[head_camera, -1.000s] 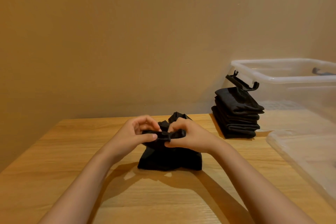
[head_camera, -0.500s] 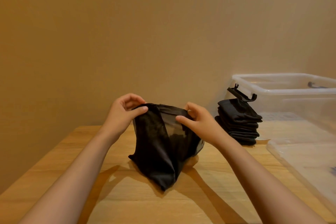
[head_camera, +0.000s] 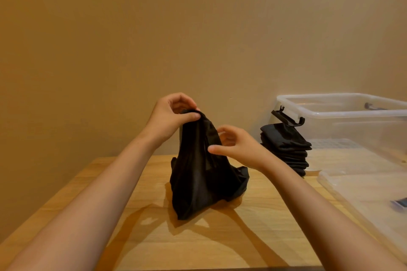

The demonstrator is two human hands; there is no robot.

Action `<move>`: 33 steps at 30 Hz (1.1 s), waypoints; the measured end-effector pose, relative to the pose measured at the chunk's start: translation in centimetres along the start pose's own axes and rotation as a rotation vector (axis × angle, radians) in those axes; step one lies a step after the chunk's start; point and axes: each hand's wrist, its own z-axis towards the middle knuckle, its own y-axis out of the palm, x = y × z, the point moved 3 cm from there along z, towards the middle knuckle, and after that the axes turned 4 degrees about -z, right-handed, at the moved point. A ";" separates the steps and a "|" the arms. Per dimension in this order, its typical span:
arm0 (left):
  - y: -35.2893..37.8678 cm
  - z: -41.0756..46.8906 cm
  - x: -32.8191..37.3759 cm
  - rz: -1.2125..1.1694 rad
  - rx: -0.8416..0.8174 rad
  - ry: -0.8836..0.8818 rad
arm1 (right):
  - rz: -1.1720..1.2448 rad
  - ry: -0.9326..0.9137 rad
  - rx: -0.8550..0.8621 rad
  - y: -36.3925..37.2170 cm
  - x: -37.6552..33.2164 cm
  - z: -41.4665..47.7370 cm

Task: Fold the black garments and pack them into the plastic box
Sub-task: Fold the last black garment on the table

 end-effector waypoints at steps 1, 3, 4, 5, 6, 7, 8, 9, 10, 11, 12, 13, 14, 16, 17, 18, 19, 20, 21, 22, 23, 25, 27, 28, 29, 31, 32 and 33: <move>0.5 0.2 0.4 0.008 -0.031 0.013 | 0.063 -0.026 0.012 -0.1 -0.8 0.2; 1.4 0.5 1.1 0.019 -0.086 0.039 | 0.104 -0.101 0.073 -0.5 -2.4 0.6; 1.7 0.6 1.3 0.016 -0.105 0.047 | 0.096 -0.136 0.116 -0.8 -3.1 0.8; 1.9 0.7 1.5 0.007 -0.118 0.050 | 0.093 -0.157 0.155 -1.2 -3.7 0.9; 2.0 0.7 1.5 -0.005 -0.120 0.048 | 0.096 -0.165 0.184 -1.5 -4.0 1.0; 2.0 0.8 1.5 -0.023 -0.116 0.031 | 0.106 -0.172 0.203 -1.8 -4.2 1.0; 2.0 0.8 1.3 -0.049 -0.123 -0.004 | 0.112 -0.182 0.215 -2.2 -4.2 1.0; 2.0 0.8 1.0 -0.079 -0.159 -0.055 | 0.120 -0.188 0.224 -2.5 -4.3 1.0; 2.2 0.8 0.5 -0.094 -0.223 -0.105 | 0.136 -0.192 0.234 -2.7 -4.3 0.9; 2.4 0.6 0.1 -0.079 -0.298 -0.141 | 0.162 -0.193 0.244 -3.0 -4.3 0.8; 2.8 0.3 -0.4 -0.043 -0.364 -0.169 | 0.181 -0.195 0.256 -3.3 -4.4 0.8; 3.2 0.1 -1.0 -0.012 -0.410 -0.196 | 0.186 -0.195 0.271 -3.6 -4.4 0.7; 3.5 -0.2 -1.4 0.008 -0.433 -0.223 | 0.180 -0.191 0.288 -4.0 -4.3 0.7; 3.8 -0.5 -2.0 0.029 -0.451 -0.278 | 0.180 -0.180 0.331 -4.6 -4.0 0.8; 3.8 -0.6 -2.3 0.037 -0.464 -0.296 | 0.185 -0.171 0.357 -5.0 -3.7 0.8; 3.8 -0.6 -2.8 0.042 -0.481 -0.307 | 0.190 -0.160 0.389 -5.4 -3.4 0.8; 3.6 -0.7 -3.1 0.042 -0.499 -0.316 | 0.198 -0.145 0.425 -5.9 -3.1 0.8; 3.5 -0.8 -3.4 0.039 -0.512 -0.324 | 0.214 -0.130 0.462 -6.3 -2.8 0.7; 3.4 -0.9 -3.7 0.037 -0.524 -0.334 | 0.237 -0.116 0.496 -6.8 -2.6 0.6; 3.4 -1.0 -4.1 0.035 -0.536 -0.346 | 0.256 -0.104 0.526 -7.2 -2.4 0.6; 3.4 -1.2 -4.6 0.039 -0.553 -0.361 | 0.270 -0.097 0.549 -7.6 -2.4 0.5; 3.6 -1.8 -5.9 0.073 -0.605 -0.399 | 0.286 -0.099 0.582 -8.2 -2.5 0.5; 3.9 -2.4 -7.3 0.109 -0.659 -0.439 | 0.300 -0.111 0.612 -8.8 -2.6 0.6; 4.0 -2.6 -7.9 0.115 -0.671 -0.453 | 0.302 -0.117 0.627 -9.0 -2.7 0.7; 4.0 -2.7 -8.3 0.110 -0.666 -0.459 | 0.299 -0.120 0.638 -9.2 -2.6 0.7; 3.5 -2.5 -8.4 0.086 -0.597 -0.447 | 0.279 -0.112 0.660 -9.4 -2.3 0.8; 3.1 -2.1 -8.2 0.073 -0.535 -0.431 | 0.265 -0.101 0.677 -9.5 -2.1 0.8; 2.5 -1.5 -7.8 0.068 -0.464 -0.410 | 0.255 -0.088 0.696 -9.6 -1.9 0.8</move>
